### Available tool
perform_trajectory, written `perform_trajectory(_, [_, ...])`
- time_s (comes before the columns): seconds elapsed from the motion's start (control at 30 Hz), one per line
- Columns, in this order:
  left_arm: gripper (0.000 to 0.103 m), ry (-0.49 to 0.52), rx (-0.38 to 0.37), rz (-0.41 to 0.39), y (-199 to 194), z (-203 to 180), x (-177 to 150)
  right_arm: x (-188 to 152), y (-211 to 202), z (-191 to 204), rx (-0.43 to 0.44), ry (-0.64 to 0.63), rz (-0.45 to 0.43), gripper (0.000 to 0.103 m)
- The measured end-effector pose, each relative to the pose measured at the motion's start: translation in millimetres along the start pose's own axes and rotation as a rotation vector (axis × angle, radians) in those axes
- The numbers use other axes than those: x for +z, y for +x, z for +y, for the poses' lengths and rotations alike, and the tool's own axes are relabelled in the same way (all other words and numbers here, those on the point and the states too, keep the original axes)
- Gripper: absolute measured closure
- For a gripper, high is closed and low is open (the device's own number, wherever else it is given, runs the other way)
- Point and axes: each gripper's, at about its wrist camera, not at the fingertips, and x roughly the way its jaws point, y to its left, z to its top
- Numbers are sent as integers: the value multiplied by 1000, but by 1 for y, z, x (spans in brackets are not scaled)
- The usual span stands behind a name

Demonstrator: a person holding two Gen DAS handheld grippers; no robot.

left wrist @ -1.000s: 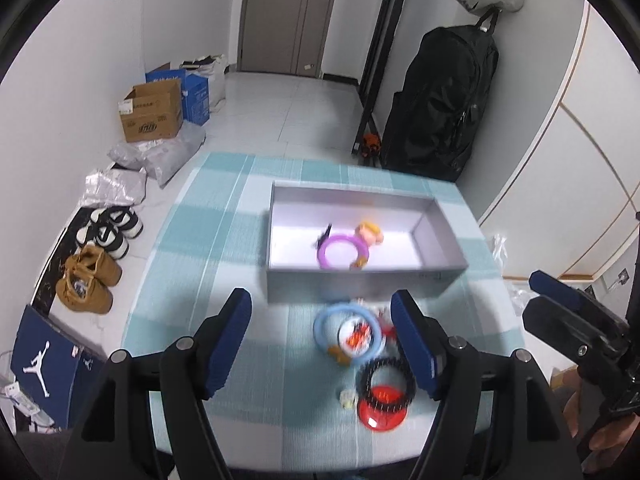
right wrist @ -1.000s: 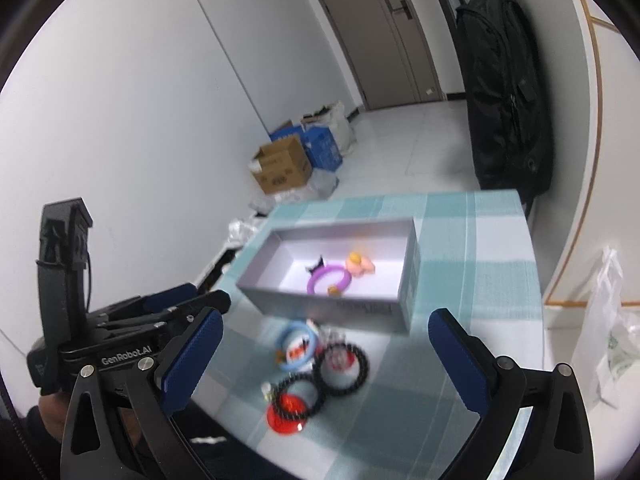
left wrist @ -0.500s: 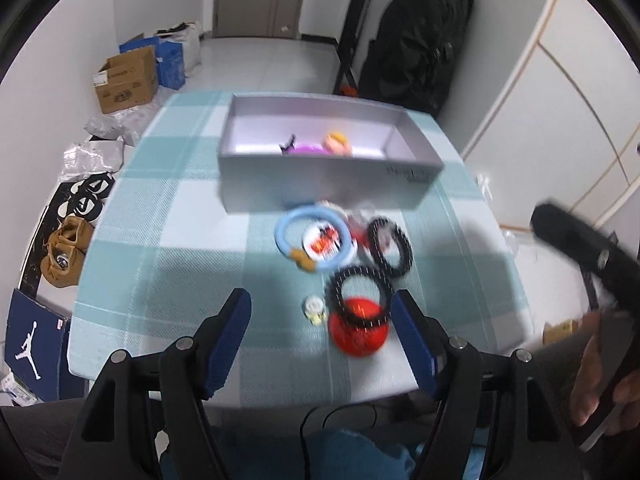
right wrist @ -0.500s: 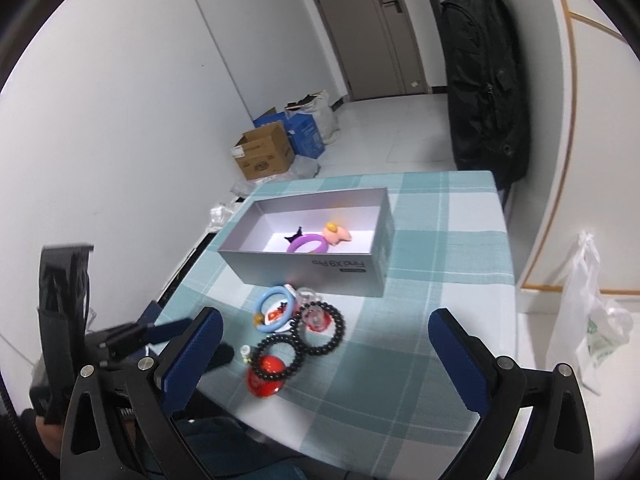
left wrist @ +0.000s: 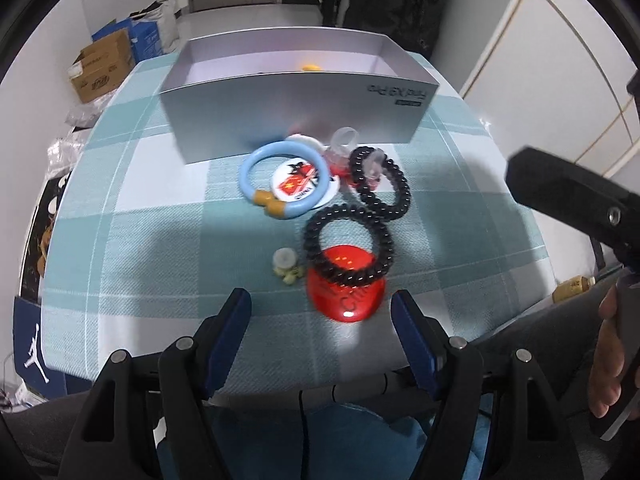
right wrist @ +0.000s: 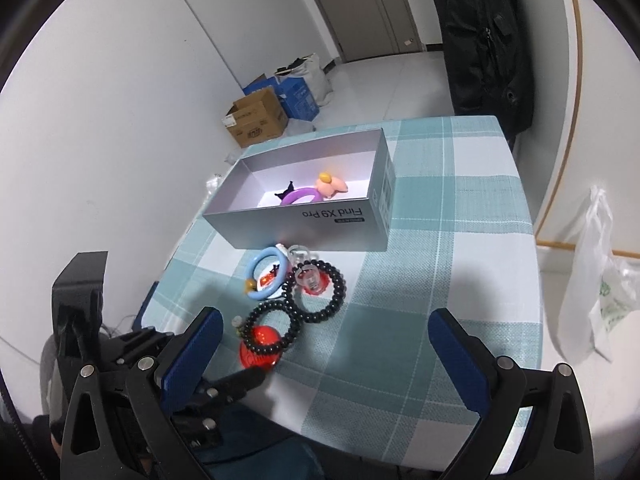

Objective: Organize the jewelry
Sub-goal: 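Lower the left gripper onto the red 'I China' badge and close it, then lift the red badge with the left gripper while the right gripper grasps a black coil hair tie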

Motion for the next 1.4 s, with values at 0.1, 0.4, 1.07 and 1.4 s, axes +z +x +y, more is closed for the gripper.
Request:
perform_trajectory(0.1, [35,12,21,-1,3,-5,5,1,1,0,-9,3,-4,0])
perform_trajectory(0.4, [55,73,77,14,4,-23,9,4,-4,-9,-41,39,-19,0])
perform_trajectory(1.07, [66,-15,-193,-27,-21,0,14,6,-7,-33,-106,134,-28,0])
perform_trajectory(1.4, [66,-113,-277,-157,-60,34,30,-2,14,-19,-52,90,64,0])
